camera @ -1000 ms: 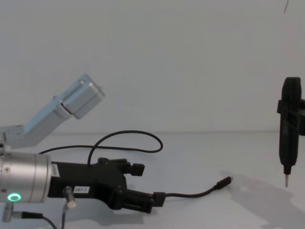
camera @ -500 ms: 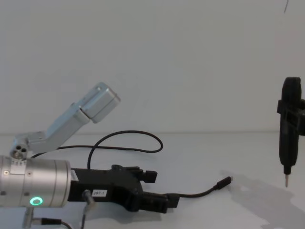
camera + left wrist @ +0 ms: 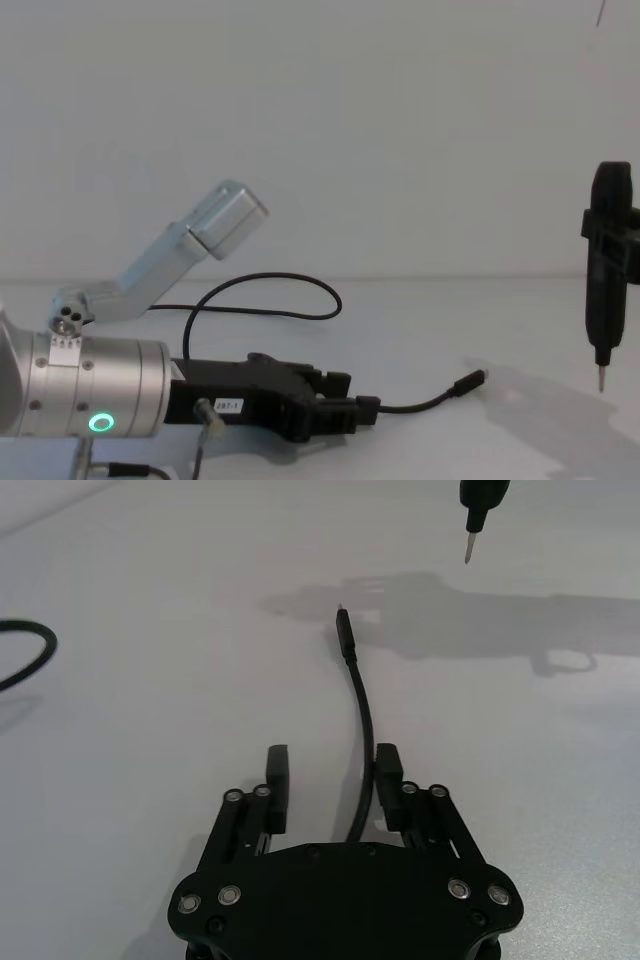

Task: Pick up the data cable with the one hand.

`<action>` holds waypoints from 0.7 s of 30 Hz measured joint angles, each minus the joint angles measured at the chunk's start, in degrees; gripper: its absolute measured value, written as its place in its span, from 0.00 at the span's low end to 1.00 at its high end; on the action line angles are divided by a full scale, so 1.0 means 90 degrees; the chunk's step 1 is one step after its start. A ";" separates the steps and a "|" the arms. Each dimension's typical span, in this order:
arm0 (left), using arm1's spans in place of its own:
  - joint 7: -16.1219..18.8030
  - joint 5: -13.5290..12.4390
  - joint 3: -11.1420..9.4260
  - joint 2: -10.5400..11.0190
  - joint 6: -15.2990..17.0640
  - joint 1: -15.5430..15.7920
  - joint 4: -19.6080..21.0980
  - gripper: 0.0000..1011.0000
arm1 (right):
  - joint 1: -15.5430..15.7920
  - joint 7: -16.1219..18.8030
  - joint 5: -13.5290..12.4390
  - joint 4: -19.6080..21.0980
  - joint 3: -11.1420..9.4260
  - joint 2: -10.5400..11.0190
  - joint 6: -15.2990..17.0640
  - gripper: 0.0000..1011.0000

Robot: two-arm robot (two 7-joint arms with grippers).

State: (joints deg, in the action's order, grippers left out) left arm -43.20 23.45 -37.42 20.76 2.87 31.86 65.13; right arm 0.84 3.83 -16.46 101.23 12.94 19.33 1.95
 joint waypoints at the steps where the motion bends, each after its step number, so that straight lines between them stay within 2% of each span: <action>1: 0.0001 0.0002 -0.0017 -0.0007 0.0016 0.0012 -0.0024 0.52 | 0.0000 0.0000 0.0000 0.0000 0.0000 0.0000 0.0000 0.28; 2: 0.0001 0.0002 -0.0017 -0.0007 0.0016 0.0012 -0.0024 0.51 | 0.0000 0.0000 0.0000 0.0000 0.0000 0.0000 0.0000 0.28; 3: 0.0001 0.0002 -0.0042 -0.0014 0.0031 0.0026 -0.0049 0.44 | 0.0000 0.0000 0.0000 0.0000 0.0000 0.0000 0.0000 0.28; 7: -0.0014 -0.0017 -0.0114 -0.0016 0.0053 0.0063 -0.0110 0.36 | 0.0000 0.0000 0.0000 0.0000 0.0000 0.0000 0.0000 0.28; 8: -0.0033 -0.0040 -0.0144 -0.0015 0.0056 0.0079 -0.0132 0.28 | 0.0000 0.0000 0.0000 0.0000 0.0000 0.0000 0.0000 0.28; 10: -0.0052 -0.0063 -0.0174 -0.0013 0.0057 0.0093 -0.0151 0.23 | 0.0000 0.0000 0.0000 0.0000 0.0000 0.0000 0.0000 0.28; 21: -0.0104 -0.0197 -0.0293 0.0008 0.0065 0.0116 -0.0219 0.14 | 0.0000 0.0000 0.0000 0.0000 0.0000 0.0000 0.0000 0.28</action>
State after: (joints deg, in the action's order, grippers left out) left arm -44.14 21.68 -40.05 20.84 3.46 32.90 63.16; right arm 0.84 3.83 -16.46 101.23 12.94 19.33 1.95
